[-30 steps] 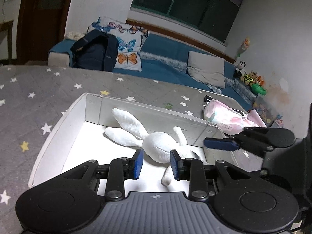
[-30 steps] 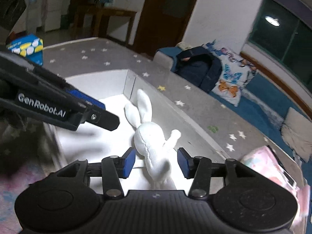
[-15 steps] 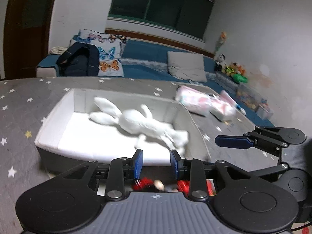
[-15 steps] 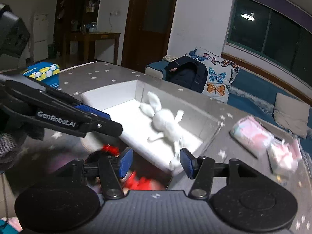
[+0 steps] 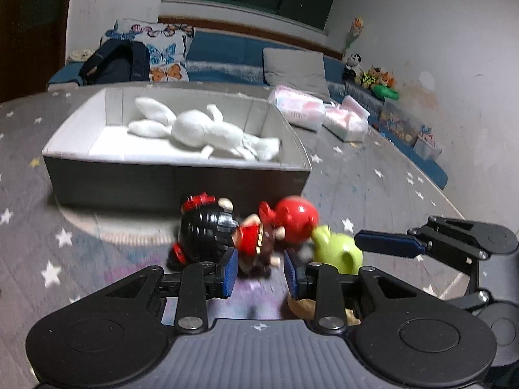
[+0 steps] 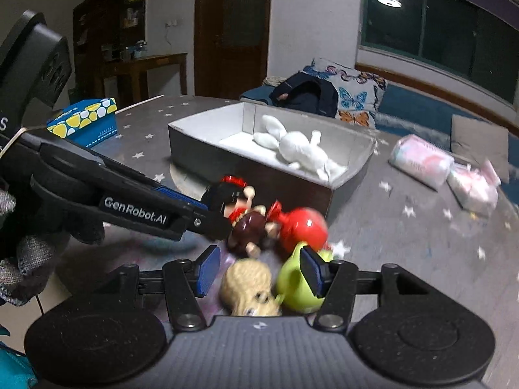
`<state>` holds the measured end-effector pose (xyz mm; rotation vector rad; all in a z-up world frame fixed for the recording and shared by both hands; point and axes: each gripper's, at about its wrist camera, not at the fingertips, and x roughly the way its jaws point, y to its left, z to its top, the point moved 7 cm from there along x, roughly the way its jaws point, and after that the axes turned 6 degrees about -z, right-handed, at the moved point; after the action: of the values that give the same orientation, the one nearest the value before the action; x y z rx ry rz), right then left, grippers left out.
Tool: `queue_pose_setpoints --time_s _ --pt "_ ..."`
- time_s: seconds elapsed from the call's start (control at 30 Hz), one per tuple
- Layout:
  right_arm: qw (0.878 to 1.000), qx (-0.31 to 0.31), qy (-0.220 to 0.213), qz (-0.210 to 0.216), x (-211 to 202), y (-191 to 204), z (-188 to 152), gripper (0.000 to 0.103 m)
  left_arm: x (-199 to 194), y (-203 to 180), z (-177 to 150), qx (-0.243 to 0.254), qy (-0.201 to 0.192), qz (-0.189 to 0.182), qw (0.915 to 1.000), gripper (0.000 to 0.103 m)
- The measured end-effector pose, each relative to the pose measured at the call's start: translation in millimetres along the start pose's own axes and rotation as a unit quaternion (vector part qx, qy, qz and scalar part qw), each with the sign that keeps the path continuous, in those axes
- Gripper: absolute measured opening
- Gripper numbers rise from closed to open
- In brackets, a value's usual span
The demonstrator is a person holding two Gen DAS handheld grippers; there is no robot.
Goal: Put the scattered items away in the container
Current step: 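Move both tools to the tan peanut toy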
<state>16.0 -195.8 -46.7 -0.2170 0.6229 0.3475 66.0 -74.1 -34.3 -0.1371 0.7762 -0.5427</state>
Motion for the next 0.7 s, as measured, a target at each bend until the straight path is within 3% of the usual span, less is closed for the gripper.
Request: queue_pose_setpoints --time_s 0.37,0.7 --pt "0.999 0.031 0.033 -0.009 -0.2 -0.9 -33.6 0.054 11.9 -8.1 -20.6 -0.003 0.035 -0.009 0.9993 0.033" --pt "0.998 0.048 0.044 0.003 9.3 1.3 -40.7 0.047 11.1 -13.7 -18.9 -0.001 0.033 -0.017 0.9993 0.034"
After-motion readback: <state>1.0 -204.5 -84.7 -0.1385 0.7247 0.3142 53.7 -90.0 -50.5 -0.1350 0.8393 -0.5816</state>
